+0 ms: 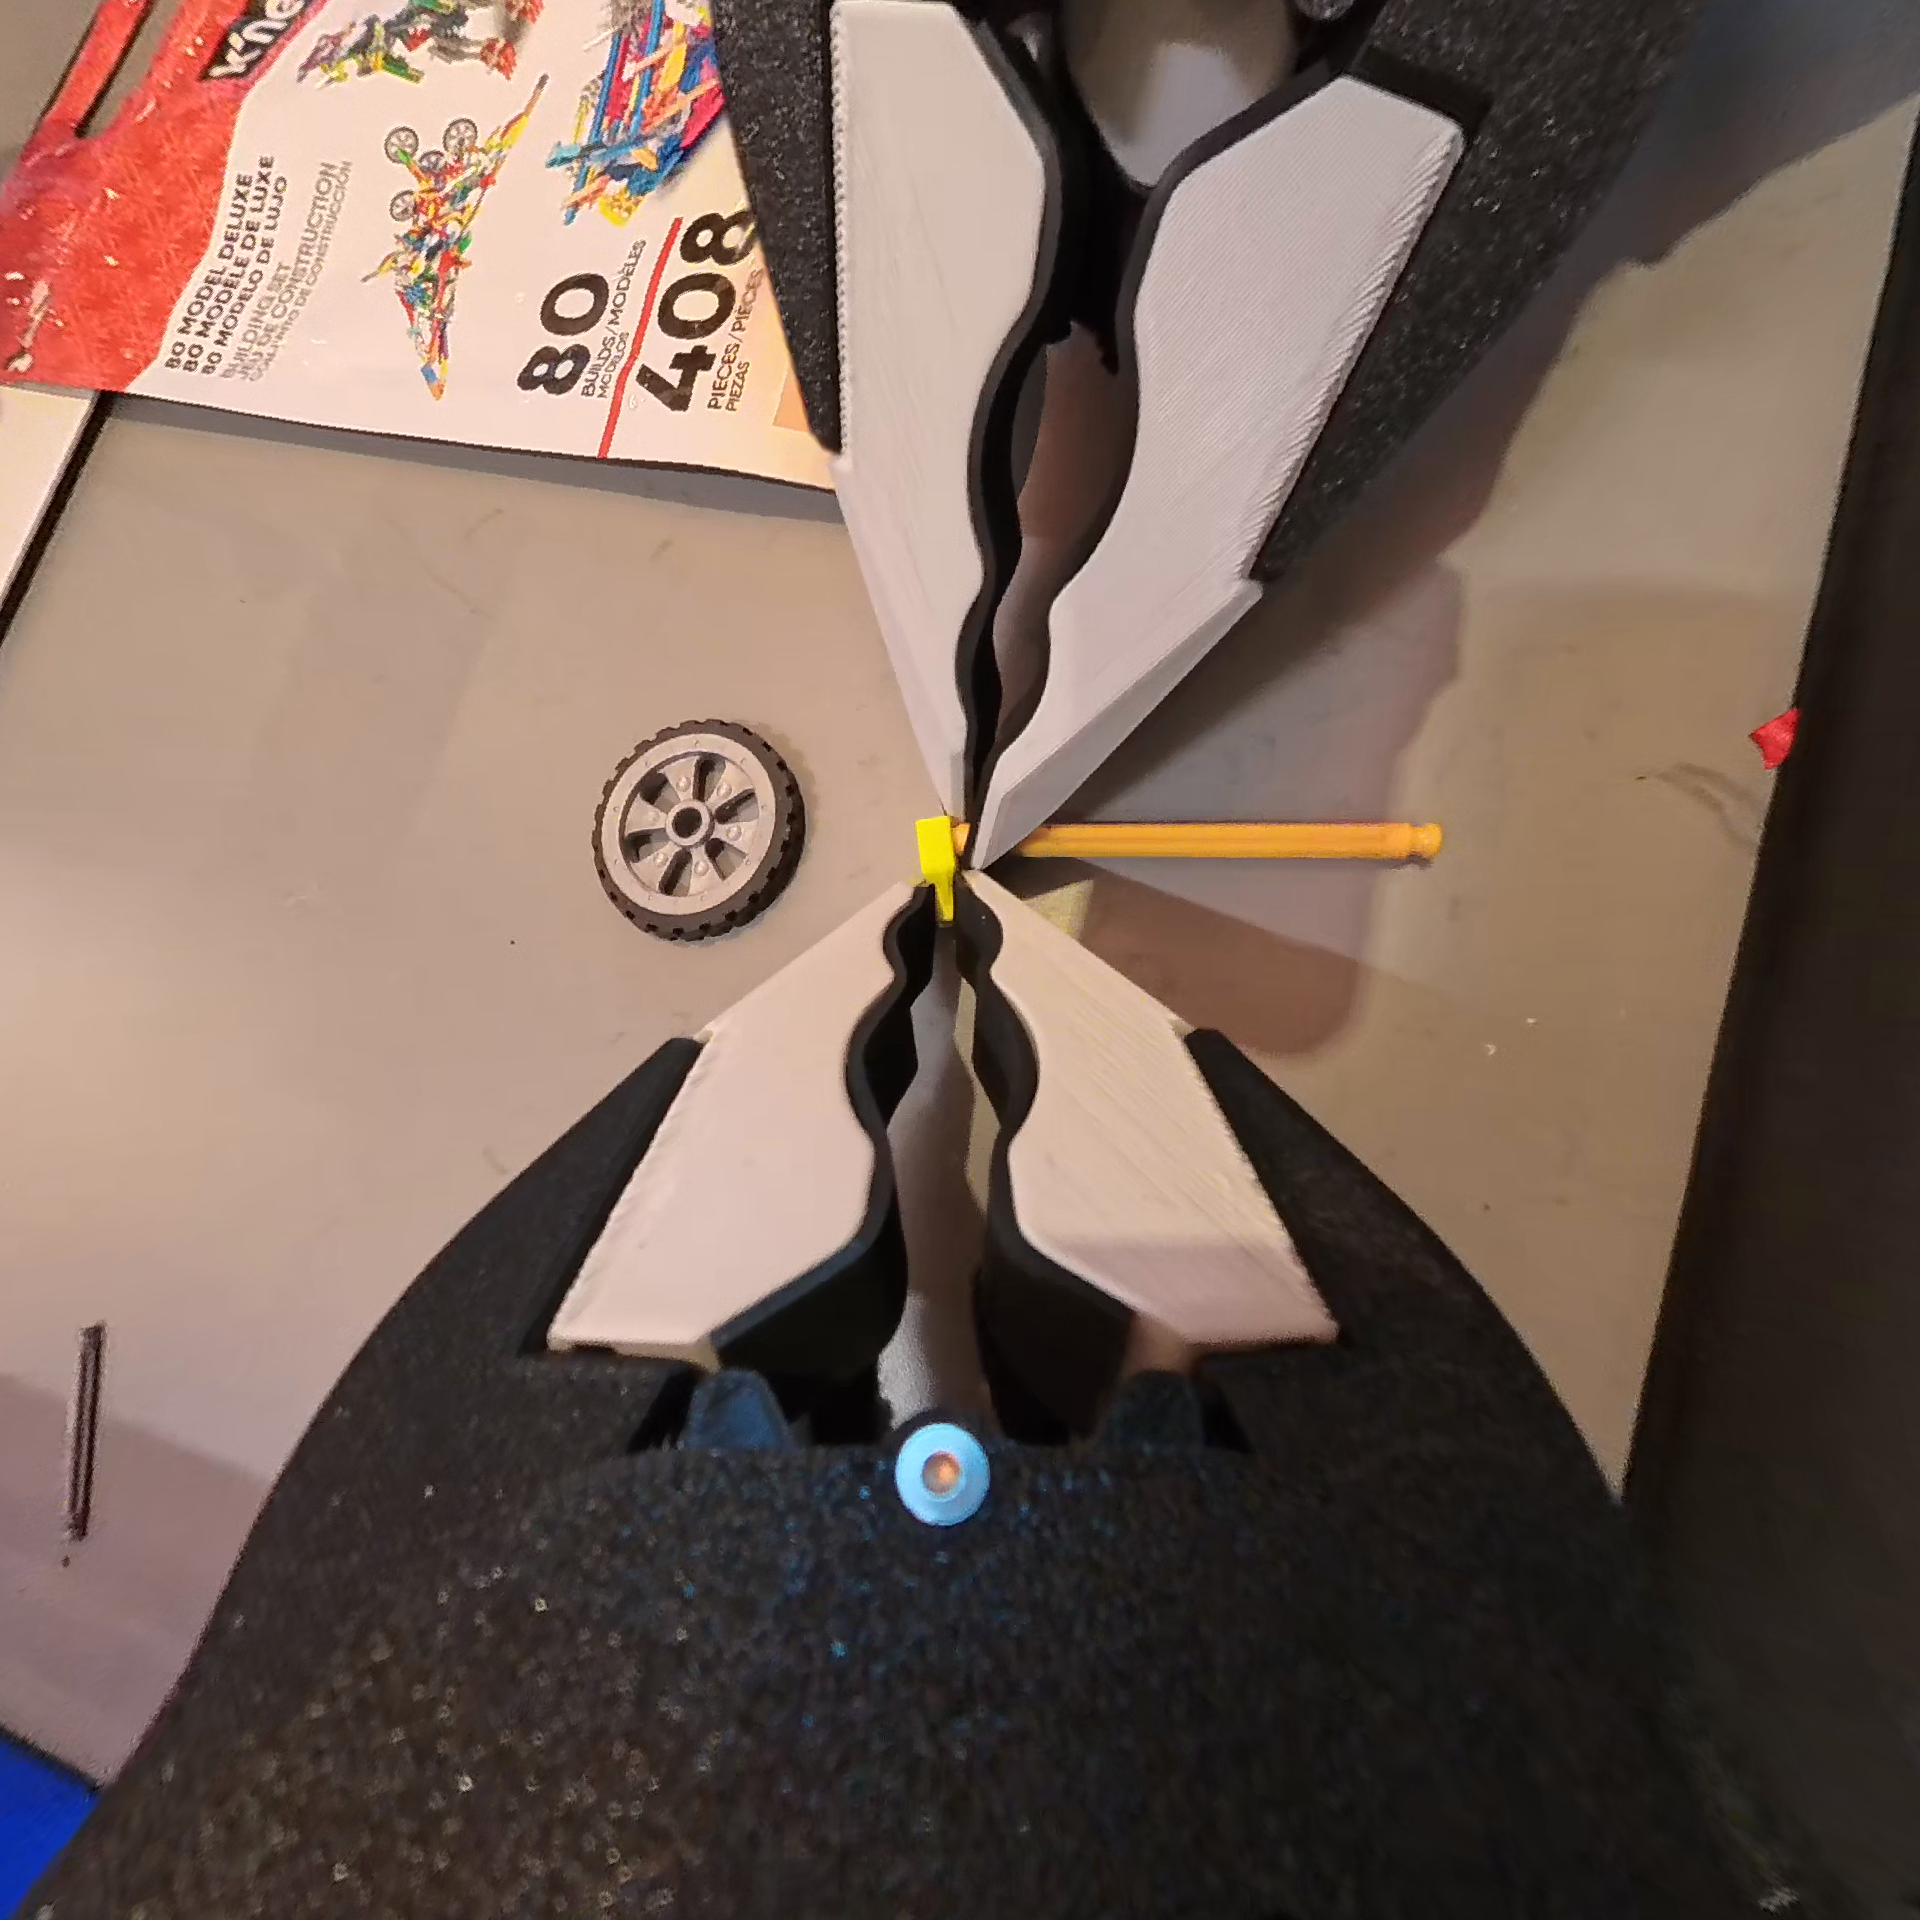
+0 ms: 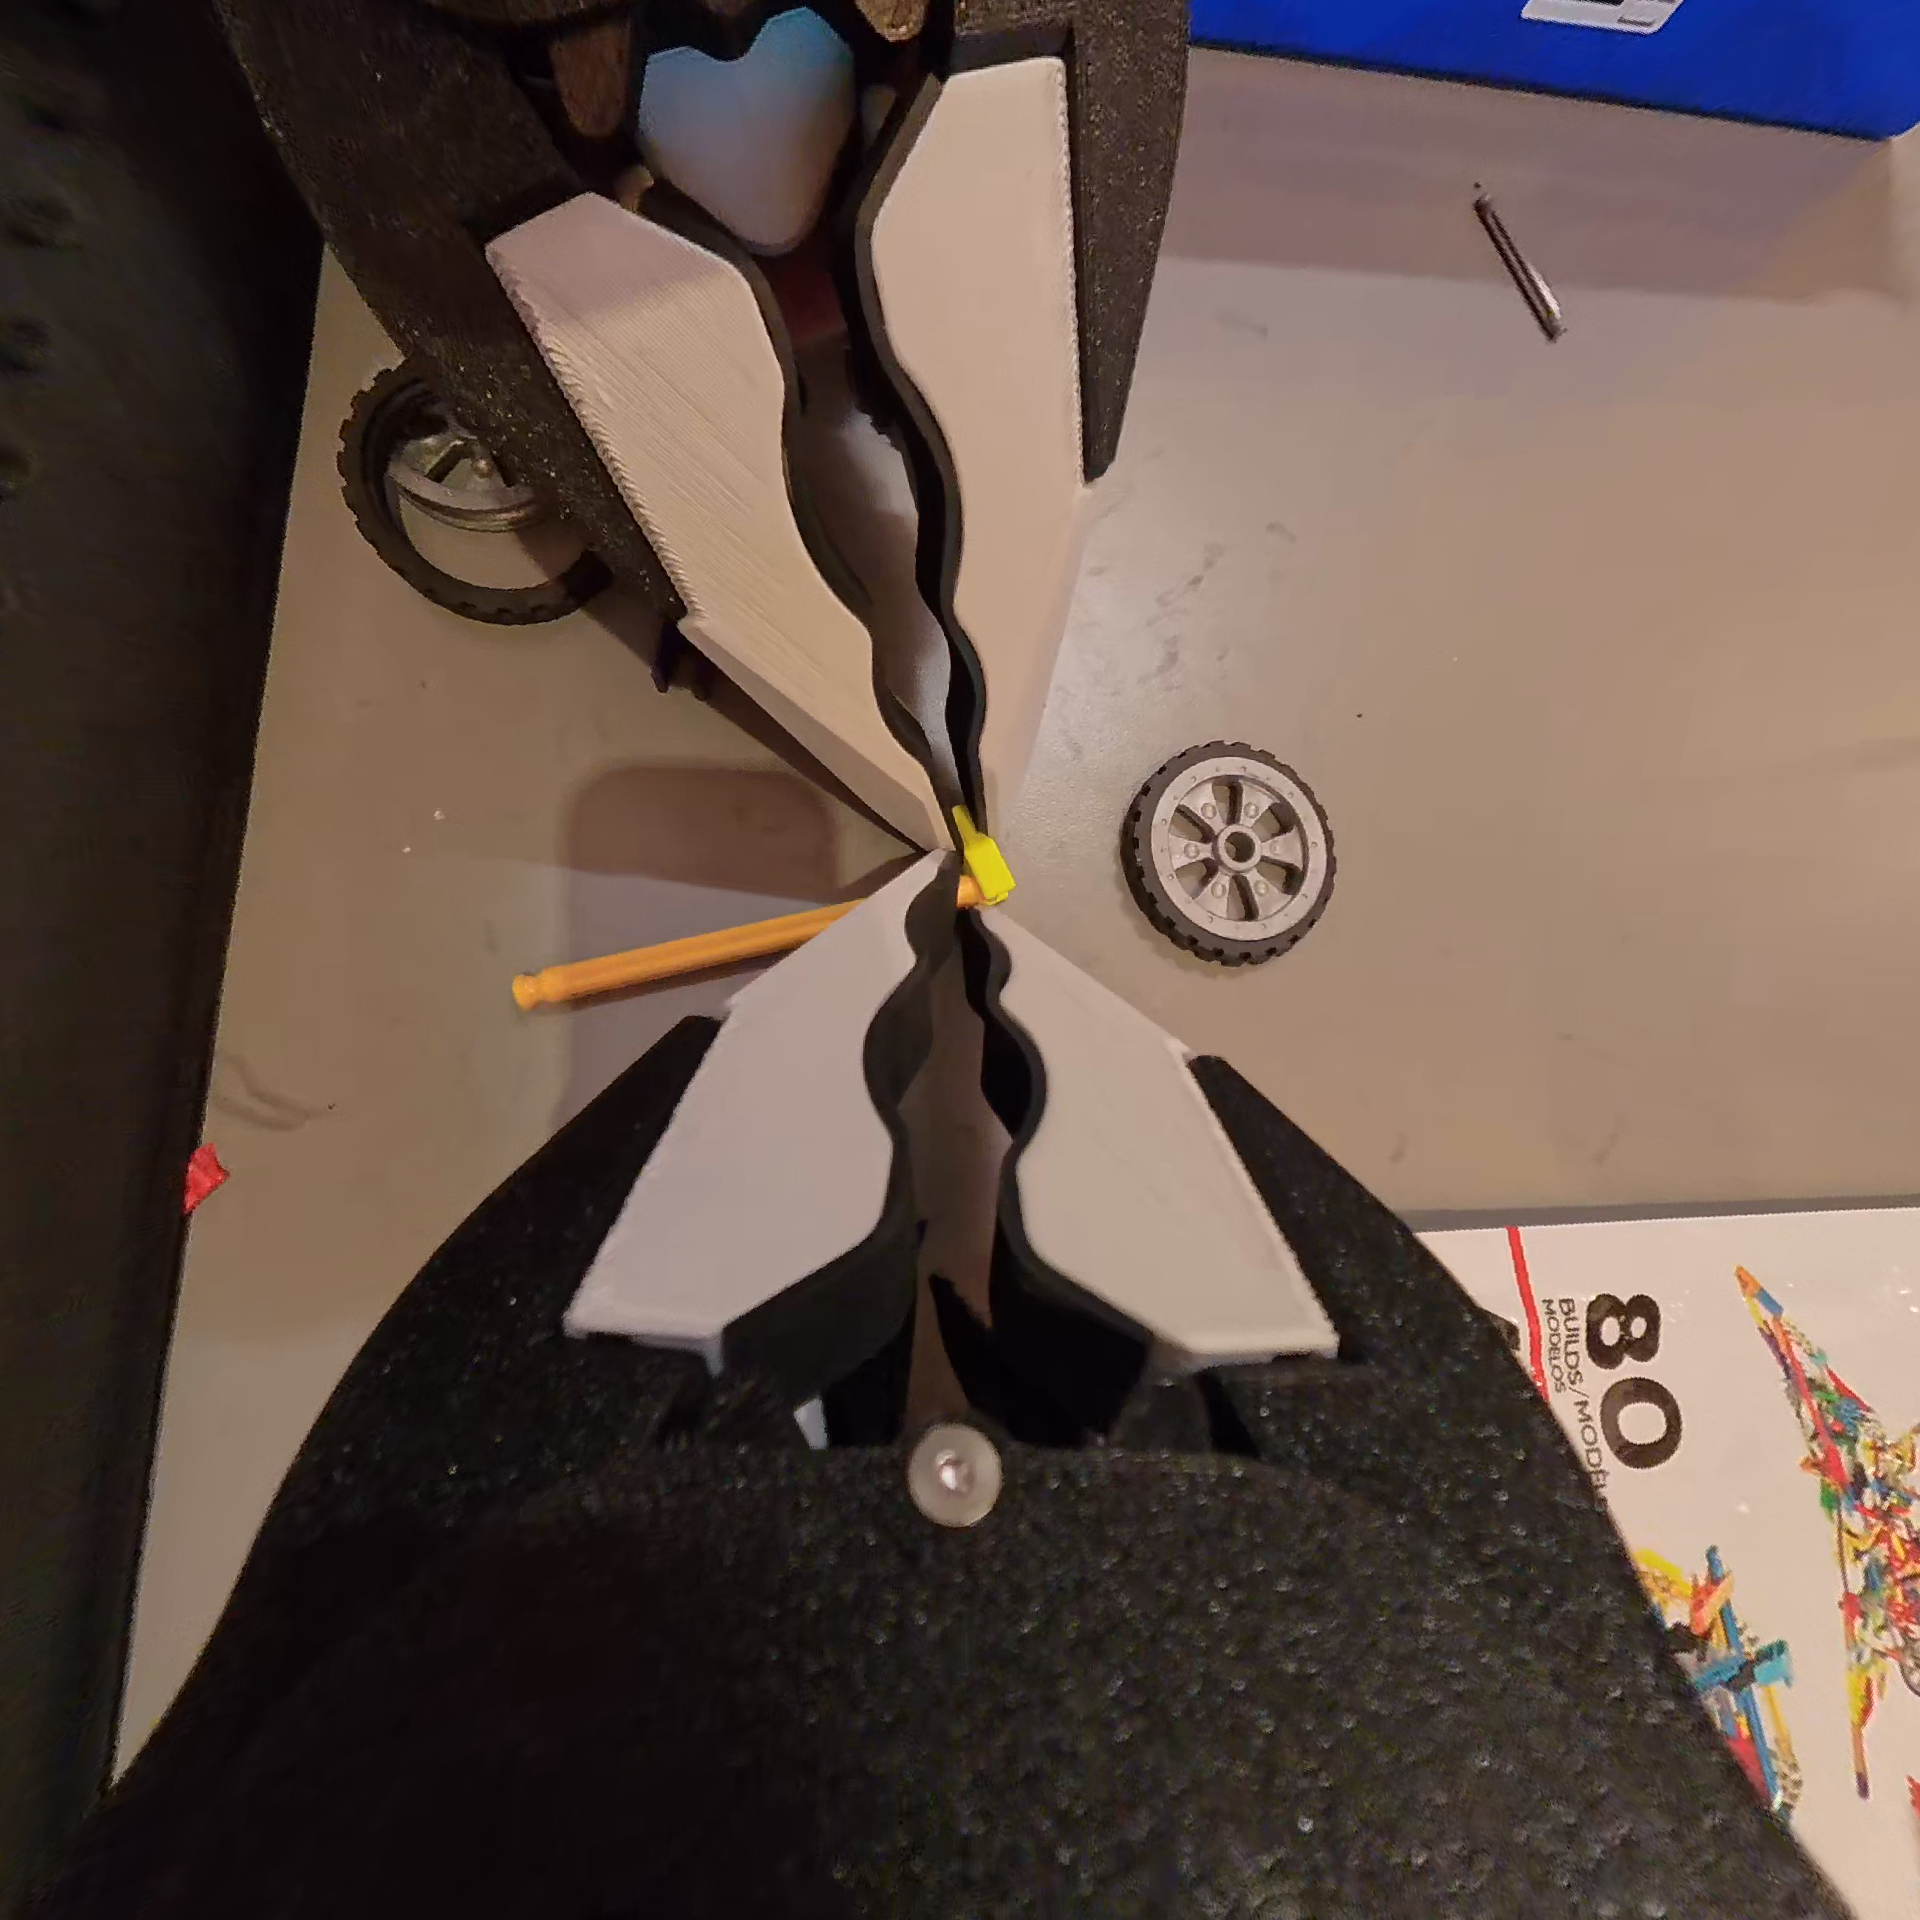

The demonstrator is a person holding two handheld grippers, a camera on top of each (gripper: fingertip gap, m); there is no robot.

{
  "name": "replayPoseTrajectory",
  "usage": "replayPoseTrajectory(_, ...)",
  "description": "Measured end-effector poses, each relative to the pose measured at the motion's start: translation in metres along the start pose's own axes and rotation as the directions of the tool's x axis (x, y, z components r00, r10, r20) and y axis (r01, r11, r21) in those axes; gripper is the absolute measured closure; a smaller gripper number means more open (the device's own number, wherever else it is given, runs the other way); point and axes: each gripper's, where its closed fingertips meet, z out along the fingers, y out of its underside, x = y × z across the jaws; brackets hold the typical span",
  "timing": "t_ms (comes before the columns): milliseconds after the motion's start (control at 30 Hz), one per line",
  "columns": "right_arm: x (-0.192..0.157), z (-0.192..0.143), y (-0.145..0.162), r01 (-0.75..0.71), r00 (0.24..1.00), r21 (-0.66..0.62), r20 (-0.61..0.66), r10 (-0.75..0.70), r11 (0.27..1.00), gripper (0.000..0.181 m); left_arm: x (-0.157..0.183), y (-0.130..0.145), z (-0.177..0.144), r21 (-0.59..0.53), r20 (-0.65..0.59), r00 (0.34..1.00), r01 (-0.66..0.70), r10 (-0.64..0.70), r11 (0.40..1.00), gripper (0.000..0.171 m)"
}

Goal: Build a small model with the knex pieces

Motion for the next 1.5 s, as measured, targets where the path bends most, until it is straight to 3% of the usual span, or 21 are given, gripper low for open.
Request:
replayPoseTrajectory(167, 0.000, -0.001, 0.003, -0.004, 1.000, -0.001, 0.014, 0.004, 1.000, 0.180, 0.000, 0.001, 0.000, 0.016, -0.050, 0.999, -0.015, 0.016, 1.000, 0.170)
replayPoseTrajectory(267, -0.003, -0.006, 0.008, 0.026, 0.999, -0.020, 0.043, -0.025, 0.999, 0.166, 0.000, 0.000, 0.001, 0.017, -0.068, 0.997, -0.041, 0.042, 0.999, 0.170)
replayPoseTrajectory(400, -0.002, -0.016, 0.009, 0.025, 0.995, 0.026, 0.093, -0.027, 0.999, 0.160, 0.002, 0.000, 0.000, 0.028, -0.102, 0.993, -0.057, 0.060, 0.998, 0.170)
replayPoseTrajectory(633, -0.010, -0.013, 0.010, 0.045, 0.987, 0.063, 0.150, -0.054, 0.997, 0.181, 0.011, -0.004, 0.001, 0.055, -0.172, 0.977, -0.117, 0.125, 0.992, 0.170)
replayPoseTrajectory(967, -0.015, -0.011, 0.013, 0.067, 0.982, 0.050, 0.173, -0.075, 0.996, 0.168, 0.017, -0.005, 0.000, 0.076, -0.242, 0.959, -0.136, 0.150, 0.988, 0.170)
replayPoseTrajectory(1500, -0.021, -0.014, 0.013, 0.084, 0.986, 0.018, 0.143, -0.086, 0.996, 0.171, 0.017, -0.004, -0.001, 0.070, -0.236, 0.960, -0.138, 0.151, 0.988, 0.170)
